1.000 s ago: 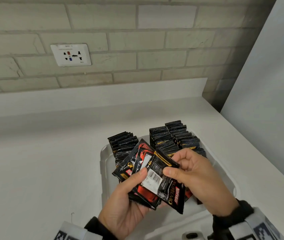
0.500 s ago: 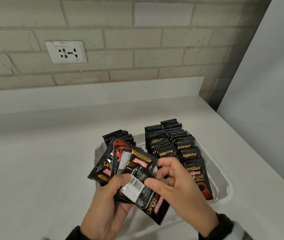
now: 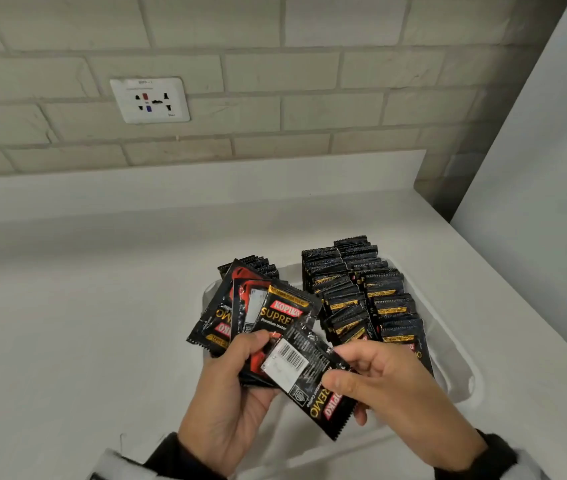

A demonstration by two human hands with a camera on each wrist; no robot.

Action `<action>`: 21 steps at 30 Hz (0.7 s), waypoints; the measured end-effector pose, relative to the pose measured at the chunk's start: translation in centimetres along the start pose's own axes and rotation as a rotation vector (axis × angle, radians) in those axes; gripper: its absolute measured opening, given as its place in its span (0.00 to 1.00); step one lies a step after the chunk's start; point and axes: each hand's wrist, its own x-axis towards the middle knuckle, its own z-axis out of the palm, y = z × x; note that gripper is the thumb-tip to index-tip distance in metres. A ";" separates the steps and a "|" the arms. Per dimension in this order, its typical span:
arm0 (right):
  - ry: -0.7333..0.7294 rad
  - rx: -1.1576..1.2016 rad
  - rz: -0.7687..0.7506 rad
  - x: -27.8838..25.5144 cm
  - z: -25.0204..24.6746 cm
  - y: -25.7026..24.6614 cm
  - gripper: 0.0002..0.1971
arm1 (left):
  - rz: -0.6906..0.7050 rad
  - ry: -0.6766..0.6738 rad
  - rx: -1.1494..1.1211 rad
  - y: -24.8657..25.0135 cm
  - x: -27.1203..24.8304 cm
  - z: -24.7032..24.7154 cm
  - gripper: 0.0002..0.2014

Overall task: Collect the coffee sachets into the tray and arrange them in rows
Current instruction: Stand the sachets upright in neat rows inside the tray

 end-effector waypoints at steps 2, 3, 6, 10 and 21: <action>0.016 0.018 0.019 -0.4 -0.7 0.3 0.03 | -0.007 0.030 -0.002 0.2 0.2 -0.1 0.24; 0.046 0.046 0.029 -0.6 -1.1 0.5 0.01 | -0.010 0.039 -0.002 0.4 0.3 -0.1 0.22; 0.199 0.089 -0.040 -1.0 -2.2 1.1 0.20 | -0.004 0.079 -0.017 0.8 0.3 -0.2 0.10; 0.269 0.083 -0.121 -1.5 -2.6 -0.2 0.15 | -0.055 0.082 -0.029 0.8 0.1 -0.1 0.17; 0.320 -0.031 -0.291 -0.2 -2.4 -1.7 0.04 | -0.157 0.034 -0.076 1.1 0.1 -0.6 0.40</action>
